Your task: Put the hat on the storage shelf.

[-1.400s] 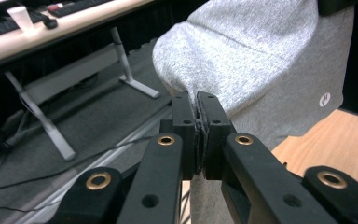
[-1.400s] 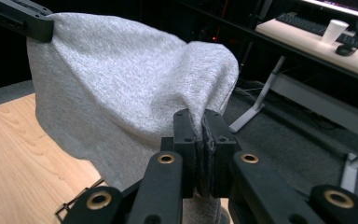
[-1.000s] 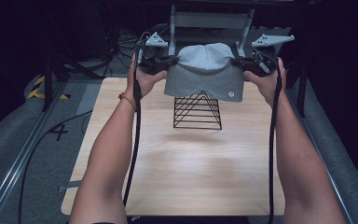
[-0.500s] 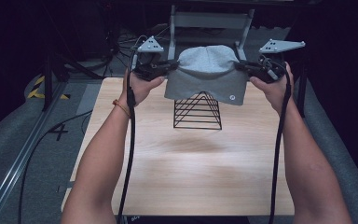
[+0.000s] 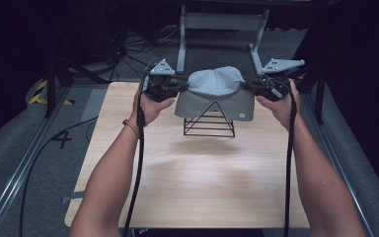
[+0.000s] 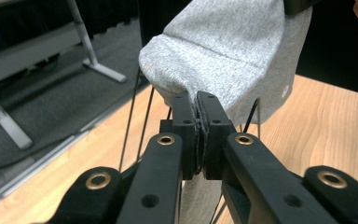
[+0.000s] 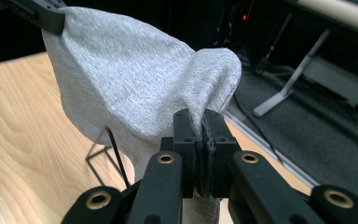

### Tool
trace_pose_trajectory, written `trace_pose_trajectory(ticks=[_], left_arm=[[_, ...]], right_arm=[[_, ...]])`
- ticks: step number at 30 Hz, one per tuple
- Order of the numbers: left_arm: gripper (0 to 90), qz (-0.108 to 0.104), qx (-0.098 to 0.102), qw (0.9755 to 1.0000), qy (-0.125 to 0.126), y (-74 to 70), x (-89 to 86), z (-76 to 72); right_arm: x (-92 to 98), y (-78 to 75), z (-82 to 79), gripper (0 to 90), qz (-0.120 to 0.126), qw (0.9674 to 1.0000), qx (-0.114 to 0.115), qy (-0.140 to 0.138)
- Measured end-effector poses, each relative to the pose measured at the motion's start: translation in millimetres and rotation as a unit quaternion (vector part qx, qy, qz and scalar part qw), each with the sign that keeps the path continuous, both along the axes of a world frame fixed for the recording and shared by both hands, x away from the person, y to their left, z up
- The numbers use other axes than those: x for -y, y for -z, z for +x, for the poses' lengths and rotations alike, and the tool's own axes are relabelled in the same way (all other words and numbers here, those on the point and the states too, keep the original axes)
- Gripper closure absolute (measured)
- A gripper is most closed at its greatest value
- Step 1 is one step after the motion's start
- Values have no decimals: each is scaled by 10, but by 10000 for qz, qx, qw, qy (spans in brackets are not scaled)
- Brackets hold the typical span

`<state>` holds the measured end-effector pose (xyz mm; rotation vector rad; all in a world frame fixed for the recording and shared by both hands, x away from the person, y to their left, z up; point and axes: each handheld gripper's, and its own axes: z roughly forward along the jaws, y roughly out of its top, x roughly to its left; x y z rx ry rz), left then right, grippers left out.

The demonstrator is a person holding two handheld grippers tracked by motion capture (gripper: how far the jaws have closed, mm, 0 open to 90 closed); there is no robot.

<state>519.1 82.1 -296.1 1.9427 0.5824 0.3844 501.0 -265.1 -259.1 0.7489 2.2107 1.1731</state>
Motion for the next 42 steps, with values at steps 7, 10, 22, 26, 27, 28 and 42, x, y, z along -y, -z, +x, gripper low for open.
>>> trace_pose_trajectory(ticks=[7, 10, 22, 26, 27, 28, 42], left_arm=[[873, 48, -283, 9996, -17, 385, 0, 67], [873, 47, -362, 9993, -27, 562, 18, 59], [874, 438, -452, 9980, -31, 925, 150, -8], [874, 588, -470, 9971, -60, 1001, 173, -9], [874, 627, -500, 9968, -51, 1021, 177, -7], [874, 655, -502, 9966, -64, 1041, 187, -5], [875, 805, -619, 9947, -130, 1258, 246, 29]], right_arm=[[-6, 396, 49, 856, 67, 9994, -340, -66], [-15, 519, 33, 856, 24, 9991, -408, -73], [-38, 1081, 30, 856, 3, 9963, -860, -37], [-50, 1171, 40, 856, -68, 9959, -903, 12], [-52, 1204, 45, 856, -85, 9956, -933, 26], [-54, 1227, 46, 856, -86, 9954, -958, 41], [22, 1415, 64, 855, 60, 9946, -998, 268]])
